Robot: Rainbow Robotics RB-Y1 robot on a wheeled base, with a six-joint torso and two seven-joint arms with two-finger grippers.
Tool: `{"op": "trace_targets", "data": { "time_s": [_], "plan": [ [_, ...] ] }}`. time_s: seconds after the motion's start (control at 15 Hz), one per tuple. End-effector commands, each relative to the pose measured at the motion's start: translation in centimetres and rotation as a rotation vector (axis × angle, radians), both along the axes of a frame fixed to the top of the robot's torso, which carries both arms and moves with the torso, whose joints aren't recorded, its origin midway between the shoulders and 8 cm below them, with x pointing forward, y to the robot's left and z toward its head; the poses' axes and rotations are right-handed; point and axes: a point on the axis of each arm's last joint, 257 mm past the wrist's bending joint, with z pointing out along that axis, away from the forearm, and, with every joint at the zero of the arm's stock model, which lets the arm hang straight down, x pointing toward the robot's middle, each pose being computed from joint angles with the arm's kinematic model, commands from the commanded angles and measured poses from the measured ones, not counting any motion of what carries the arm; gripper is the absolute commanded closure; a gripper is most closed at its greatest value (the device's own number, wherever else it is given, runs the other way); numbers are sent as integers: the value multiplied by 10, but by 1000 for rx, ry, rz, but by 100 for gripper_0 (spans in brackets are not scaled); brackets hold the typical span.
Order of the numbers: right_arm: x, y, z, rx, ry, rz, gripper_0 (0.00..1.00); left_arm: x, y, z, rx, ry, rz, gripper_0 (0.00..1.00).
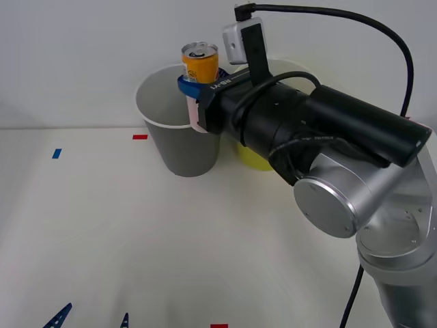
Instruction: Put cans in the gray bin and PET bottles in the light green bin.
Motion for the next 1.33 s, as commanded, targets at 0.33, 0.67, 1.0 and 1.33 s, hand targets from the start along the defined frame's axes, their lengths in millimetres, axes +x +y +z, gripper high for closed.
{"op": "trace_targets", "data": {
  "time_s": [0.33, 0.67, 1.0, 1.33],
  "plan": [
    [64, 53, 18, 4, -27, 18, 100, 0, 0, 0, 0, 0, 0, 0],
    [97, 73, 13, 37, -39, 7, 100, 0, 0, 0, 0, 0, 0, 0],
    [116, 73, 13, -11, -68, -28, 100, 0, 0, 0, 0, 0, 0, 0],
    [120, 65, 10, -22, -69, -40, 100, 0, 0, 0, 0, 0, 0, 0]
  ]
}}
